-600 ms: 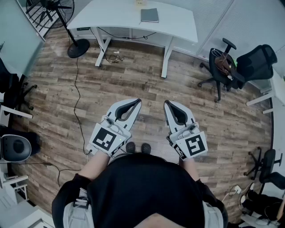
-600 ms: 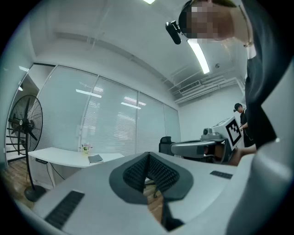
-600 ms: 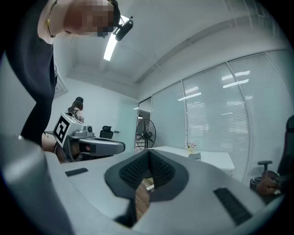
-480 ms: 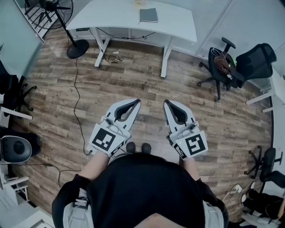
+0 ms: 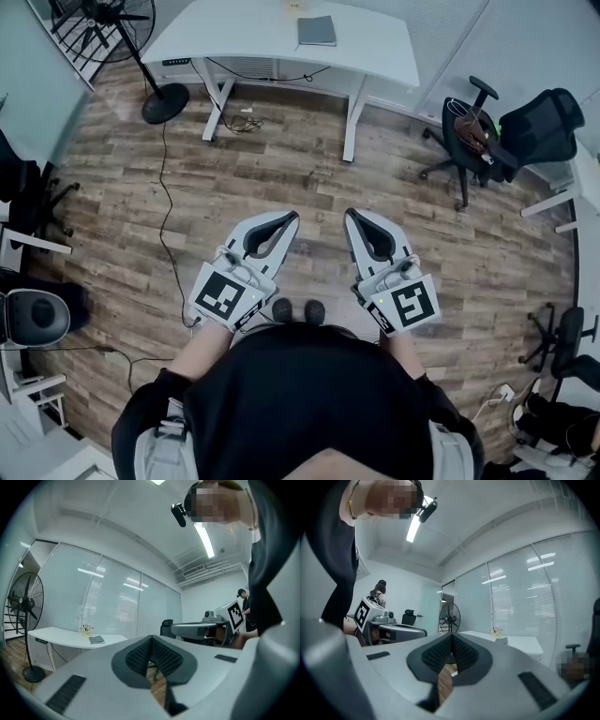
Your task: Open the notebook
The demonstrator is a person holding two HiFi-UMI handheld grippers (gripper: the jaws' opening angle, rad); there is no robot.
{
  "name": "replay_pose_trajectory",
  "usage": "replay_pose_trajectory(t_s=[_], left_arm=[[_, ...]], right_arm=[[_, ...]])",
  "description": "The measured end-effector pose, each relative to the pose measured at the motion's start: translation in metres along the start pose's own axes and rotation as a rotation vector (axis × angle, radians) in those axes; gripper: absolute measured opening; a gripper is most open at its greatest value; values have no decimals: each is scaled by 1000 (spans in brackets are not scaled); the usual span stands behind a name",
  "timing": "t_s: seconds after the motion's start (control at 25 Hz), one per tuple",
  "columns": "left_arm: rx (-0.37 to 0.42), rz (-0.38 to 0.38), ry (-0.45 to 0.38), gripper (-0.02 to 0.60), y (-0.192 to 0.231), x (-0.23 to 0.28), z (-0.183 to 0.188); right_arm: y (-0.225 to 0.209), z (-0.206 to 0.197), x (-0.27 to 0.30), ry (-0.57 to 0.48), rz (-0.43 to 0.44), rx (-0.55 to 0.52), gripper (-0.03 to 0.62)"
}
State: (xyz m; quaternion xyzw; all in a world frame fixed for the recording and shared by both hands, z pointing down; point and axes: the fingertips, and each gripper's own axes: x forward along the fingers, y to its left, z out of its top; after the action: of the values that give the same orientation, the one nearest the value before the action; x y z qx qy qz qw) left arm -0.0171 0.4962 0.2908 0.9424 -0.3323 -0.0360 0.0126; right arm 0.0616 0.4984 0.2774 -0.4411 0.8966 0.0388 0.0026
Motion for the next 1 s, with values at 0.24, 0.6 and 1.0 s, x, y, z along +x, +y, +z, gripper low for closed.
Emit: replay_pose_trajectory(t_s=[0.24,0.6,1.0], left_arm=[[-2,-4,-3,11,13,-17,-1],[-39,-20,39,11,18,-36,-21],[3,0,-27,11,40,-21,-5]], right_arm=[[18,4,7,-26,10,19,5],[33,-3,10,-17,-8,9,5],[4,4,29,-44,-39,-52,5]])
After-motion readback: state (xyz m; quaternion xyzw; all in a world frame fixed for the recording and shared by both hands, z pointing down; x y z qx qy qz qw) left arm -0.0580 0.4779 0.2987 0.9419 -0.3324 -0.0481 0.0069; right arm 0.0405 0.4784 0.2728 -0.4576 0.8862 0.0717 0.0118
